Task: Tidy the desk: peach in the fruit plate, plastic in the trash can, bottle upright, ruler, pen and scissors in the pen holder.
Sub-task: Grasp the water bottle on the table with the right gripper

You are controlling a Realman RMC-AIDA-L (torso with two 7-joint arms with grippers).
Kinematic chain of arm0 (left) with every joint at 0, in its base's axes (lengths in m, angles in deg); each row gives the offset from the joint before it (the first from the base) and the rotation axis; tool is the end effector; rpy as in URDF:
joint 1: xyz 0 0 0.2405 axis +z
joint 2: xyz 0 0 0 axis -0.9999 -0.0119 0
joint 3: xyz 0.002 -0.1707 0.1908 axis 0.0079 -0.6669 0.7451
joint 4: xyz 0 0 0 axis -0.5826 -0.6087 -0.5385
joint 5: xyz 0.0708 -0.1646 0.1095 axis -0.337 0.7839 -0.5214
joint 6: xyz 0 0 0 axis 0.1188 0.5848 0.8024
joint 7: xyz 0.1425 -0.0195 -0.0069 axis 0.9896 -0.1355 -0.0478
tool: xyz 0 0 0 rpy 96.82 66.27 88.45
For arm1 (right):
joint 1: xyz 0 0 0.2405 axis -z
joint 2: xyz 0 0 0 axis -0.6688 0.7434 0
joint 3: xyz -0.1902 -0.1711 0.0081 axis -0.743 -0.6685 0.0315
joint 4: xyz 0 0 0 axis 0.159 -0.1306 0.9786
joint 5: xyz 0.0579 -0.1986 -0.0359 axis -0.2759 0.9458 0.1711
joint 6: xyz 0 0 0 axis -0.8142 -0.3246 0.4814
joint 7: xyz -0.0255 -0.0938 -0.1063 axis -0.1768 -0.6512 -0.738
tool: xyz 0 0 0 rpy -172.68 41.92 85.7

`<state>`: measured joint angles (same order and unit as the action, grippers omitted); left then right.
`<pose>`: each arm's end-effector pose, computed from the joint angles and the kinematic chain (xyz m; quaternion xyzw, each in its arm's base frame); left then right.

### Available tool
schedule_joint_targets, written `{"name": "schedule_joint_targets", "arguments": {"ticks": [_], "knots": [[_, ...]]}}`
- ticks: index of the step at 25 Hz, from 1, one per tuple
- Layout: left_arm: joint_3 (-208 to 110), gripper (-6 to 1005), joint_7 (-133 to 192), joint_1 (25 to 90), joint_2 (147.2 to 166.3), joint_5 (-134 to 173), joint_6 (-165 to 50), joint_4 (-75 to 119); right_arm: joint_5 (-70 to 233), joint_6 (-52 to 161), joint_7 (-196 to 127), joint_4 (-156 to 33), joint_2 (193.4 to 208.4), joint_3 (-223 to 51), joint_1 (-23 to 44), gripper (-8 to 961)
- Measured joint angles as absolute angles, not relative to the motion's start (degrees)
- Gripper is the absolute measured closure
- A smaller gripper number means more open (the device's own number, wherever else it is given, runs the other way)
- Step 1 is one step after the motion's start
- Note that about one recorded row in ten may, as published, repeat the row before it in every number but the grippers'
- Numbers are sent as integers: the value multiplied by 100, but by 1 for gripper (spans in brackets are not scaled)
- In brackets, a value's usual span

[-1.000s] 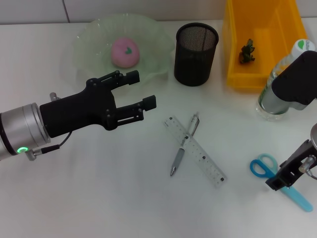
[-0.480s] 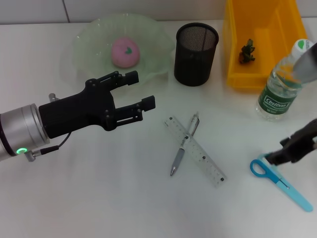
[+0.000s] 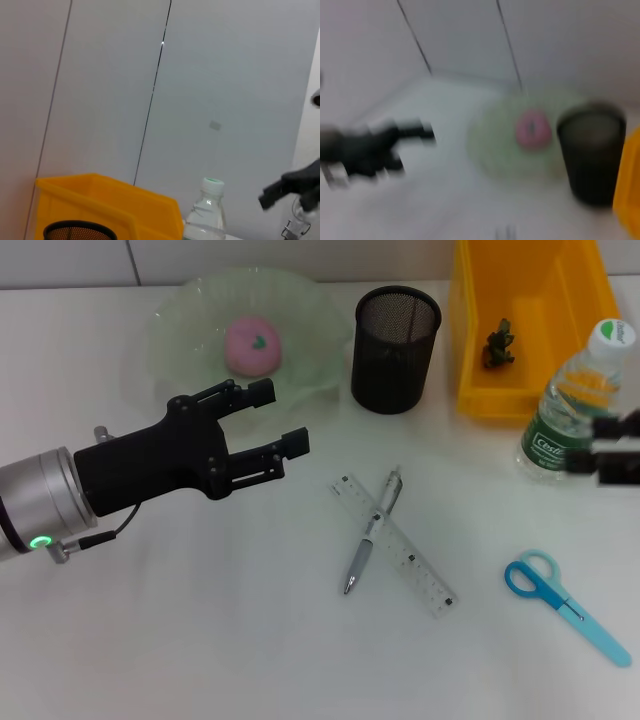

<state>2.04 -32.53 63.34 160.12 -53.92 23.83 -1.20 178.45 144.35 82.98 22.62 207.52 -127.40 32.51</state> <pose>-0.2516 0.3056 -0.0236 -0.8987 -0.1671 -0.3771 0.1491 0.2436 0.2723 0.1052 -0.9087 0.3307 0.1632 0.1958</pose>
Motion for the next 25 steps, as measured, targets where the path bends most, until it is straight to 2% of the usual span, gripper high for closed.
{"name": "schedule_joint_targets", "arguments": {"ticks": [2,10,17,25], "knots": [[204,260,-3253,6315,16013,-5392,2380,-119,17094,14507,7600,1750,20743,-12215,3373,201],[204,261,-3253,6248,16027,-5392,2372,-111,16271,14558,4444,-1097,20736,-9865,3171,155],[204,262,-3268,6161,16040,-5392,2300,-75,16153,14493,2670,-2472,20737,-9275,2959,139],[204,263,-3284,6119,16056,-5392,2300,-75,16199,14059,1907,-3227,20732,-9335,2596,139]]}}
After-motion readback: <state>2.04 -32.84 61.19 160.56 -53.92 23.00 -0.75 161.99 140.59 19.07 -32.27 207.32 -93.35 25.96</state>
